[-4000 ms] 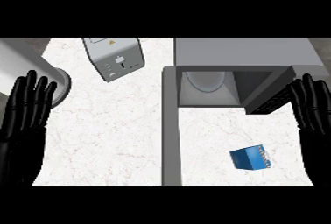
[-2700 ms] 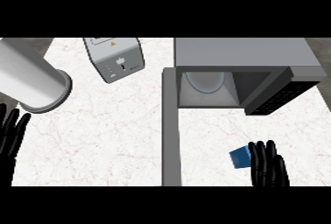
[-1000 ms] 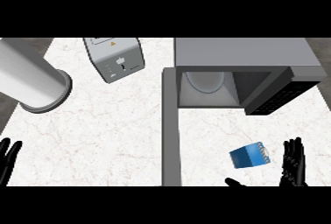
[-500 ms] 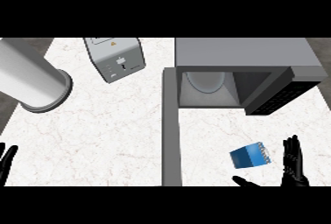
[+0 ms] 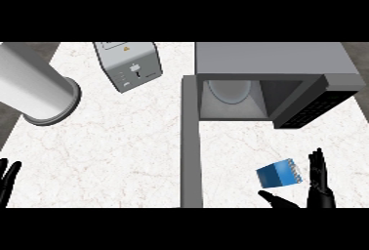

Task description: Pick up the milk, place it into the microwave and close the microwave

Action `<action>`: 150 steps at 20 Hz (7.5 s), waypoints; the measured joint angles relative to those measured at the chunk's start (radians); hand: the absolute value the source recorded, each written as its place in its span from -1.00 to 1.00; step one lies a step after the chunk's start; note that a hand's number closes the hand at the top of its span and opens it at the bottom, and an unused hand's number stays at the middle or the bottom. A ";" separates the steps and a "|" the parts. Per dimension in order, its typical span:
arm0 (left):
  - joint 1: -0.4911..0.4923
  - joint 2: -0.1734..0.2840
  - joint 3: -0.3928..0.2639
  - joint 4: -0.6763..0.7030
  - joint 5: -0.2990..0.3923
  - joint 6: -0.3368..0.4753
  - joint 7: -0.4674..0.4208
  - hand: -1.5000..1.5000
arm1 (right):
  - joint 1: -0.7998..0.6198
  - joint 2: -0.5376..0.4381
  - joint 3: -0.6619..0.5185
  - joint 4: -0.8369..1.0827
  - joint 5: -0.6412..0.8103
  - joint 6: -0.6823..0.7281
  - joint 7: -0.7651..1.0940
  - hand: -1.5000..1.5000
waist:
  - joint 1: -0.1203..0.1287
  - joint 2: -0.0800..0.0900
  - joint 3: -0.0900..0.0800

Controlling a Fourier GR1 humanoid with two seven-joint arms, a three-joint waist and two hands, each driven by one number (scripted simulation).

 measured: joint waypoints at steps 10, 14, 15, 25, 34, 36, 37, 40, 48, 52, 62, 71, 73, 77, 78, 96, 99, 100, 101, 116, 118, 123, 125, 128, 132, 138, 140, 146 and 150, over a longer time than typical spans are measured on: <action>0.006 0.019 0.039 0.005 0.036 -0.029 -0.007 -1.00 | -0.074 -0.013 -0.052 0.225 -0.051 0.164 -0.108 -1.00 | 0.001 0.000 0.000; -0.009 0.009 0.057 0.034 0.037 -0.050 -0.016 -1.00 | -0.150 -0.001 -0.088 0.356 -0.055 0.178 -0.174 -1.00 | 0.001 0.000 0.000; -0.009 0.005 0.051 0.026 0.038 -0.046 -0.004 -1.00 | -0.164 0.006 -0.094 0.377 -0.054 0.175 -0.189 -1.00 | 0.001 0.000 0.000; 0.013 0.000 0.055 0.030 0.036 -0.060 -0.026 -1.00 | -0.242 0.024 -0.143 0.478 -0.119 0.284 -0.270 1.00 | 0.002 0.000 0.000; 0.001 -0.006 0.053 0.031 0.030 -0.051 -0.017 -1.00 | -0.230 0.051 -0.125 0.408 -0.167 0.389 -0.260 1.00 | -0.001 -0.001 0.000; 0.000 0.001 0.068 0.021 0.046 -0.053 -0.003 -1.00 | -0.207 0.056 -0.099 0.383 -0.163 0.420 -0.256 1.00 | -0.001 -0.001 0.000; 0.014 -0.001 0.066 0.019 0.040 -0.060 -0.018 -1.00 | -0.207 0.057 -0.087 0.362 -0.164 0.432 -0.241 1.00 | -0.001 -0.001 0.000; 0.012 -0.002 0.065 0.026 0.036 -0.062 -0.021 -1.00 | -0.236 0.038 -0.069 0.346 -0.170 0.479 -0.190 1.00 | 0.001 -0.001 0.000; 0.010 0.010 0.082 0.045 0.055 -0.063 -0.036 -1.00 | -0.292 0.014 -0.004 0.244 -0.154 0.538 -0.034 1.00 | 0.000 -0.001 -0.001; 0.007 0.008 0.081 0.034 0.052 -0.060 -0.025 -1.00 | -0.240 0.029 0.053 0.073 -0.128 0.496 0.082 1.00 | -0.003 -0.002 -0.001; 0.017 0.019 0.145 0.054 0.120 -0.120 -0.015 -1.00 | -0.042 0.098 0.231 -0.381 -0.079 0.319 0.360 1.00 | -0.005 -0.002 -0.001; -0.007 0.034 0.213 0.079 0.168 -0.144 0.009 -1.00 | -0.133 0.113 0.331 -0.495 -0.051 0.115 0.516 1.00 | 0.000 -0.001 -0.001; -0.001 0.035 0.234 0.084 0.177 -0.161 0.005 -1.00 | -0.178 0.113 0.344 -0.474 -0.041 0.071 0.522 1.00 | 0.002 -0.001 -0.001; 0.006 0.034 0.262 0.108 0.167 -0.190 -0.020 -1.00 | -0.312 0.113 0.340 -0.379 -0.017 -0.037 0.542 1.00 | 0.006 0.000 0.000; -0.004 0.047 0.277 0.129 0.173 -0.198 -0.027 -1.00 | -0.343 0.113 0.342 -0.342 -0.013 -0.068 0.536 1.00 | 0.007 0.000 0.000; -0.075 0.078 0.325 0.210 0.182 -0.238 0.009 -1.00 | -0.808 0.099 0.032 0.448 -0.092 -0.062 0.286 1.00 | 0.018 0.006 0.000; -0.097 0.089 0.332 0.237 0.173 -0.244 0.002 -1.00 | -0.878 0.088 -0.014 0.591 -0.089 -0.037 0.182 1.00 | 0.024 0.009 0.001; -0.097 0.095 0.338 0.244 0.183 -0.250 0.006 -1.00 | -0.903 0.081 -0.027 0.633 -0.087 -0.030 0.156 1.00 | 0.025 0.009 0.001; -0.099 0.086 0.334 0.250 0.167 -0.252 -0.007 -1.00 | -0.927 0.076 -0.038 0.670 -0.081 -0.036 0.131 1.00 | 0.028 0.010 0.001; -0.158 0.121 0.350 0.325 0.175 -0.283 -0.023 -1.00 | -1.186 0.031 -0.049 1.023 0.067 -0.297 -0.018 1.00 | 0.060 0.023 0.001; -0.160 0.123 0.346 0.328 0.174 -0.287 -0.020 -1.00 | -1.203 0.021 -0.040 1.048 0.089 -0.335 -0.015 1.00 | 0.066 0.026 0.001; -0.186 0.121 0.339 0.353 0.151 -0.286 -0.035 -1.00 | -1.247 0.010 -0.039 1.099 0.117 -0.439 0.023 1.00 | 0.075 0.031 0.001; -0.196 0.123 0.338 0.364 0.144 -0.285 -0.039 -1.00 | -1.249 -0.005 -0.052 1.105 0.112 -0.453 0.027 1.00 | 0.078 0.034 0.001; -0.212 0.128 0.333 0.374 0.132 -0.284 -0.042 -1.00 | -1.253 -0.025 -0.069 1.116 0.105 -0.470 0.035 1.00 | 0.084 0.039 0.002; -0.234 0.131 0.321 0.386 0.124 -0.283 -0.037 -1.00 | -1.245 -0.058 -0.086 1.130 0.099 -0.479 0.038 1.00 | 0.089 0.045 0.003; -0.244 0.126 0.310 0.398 0.109 -0.280 -0.037 -1.00 | -1.240 -0.110 -0.096 1.156 0.100 -0.474 0.050 1.00 | 0.102 0.052 0.004; -0.248 0.128 0.309 0.410 0.102 -0.283 -0.043 -1.00 | -1.235 -0.121 -0.104 1.162 0.094 -0.477 0.058 1.00 | 0.106 0.054 0.004; -0.270 0.135 0.306 0.436 0.092 -0.284 -0.050 -1.00 | -1.218 -0.131 -0.086 1.187 0.119 -0.497 0.073 -1.00 | 0.118 0.059 0.005; -0.294 0.139 0.297 0.451 0.078 -0.276 -0.046 -1.00 | -1.219 -0.130 -0.060 1.204 0.148 -0.499 0.080 -1.00 | 0.123 0.063 0.005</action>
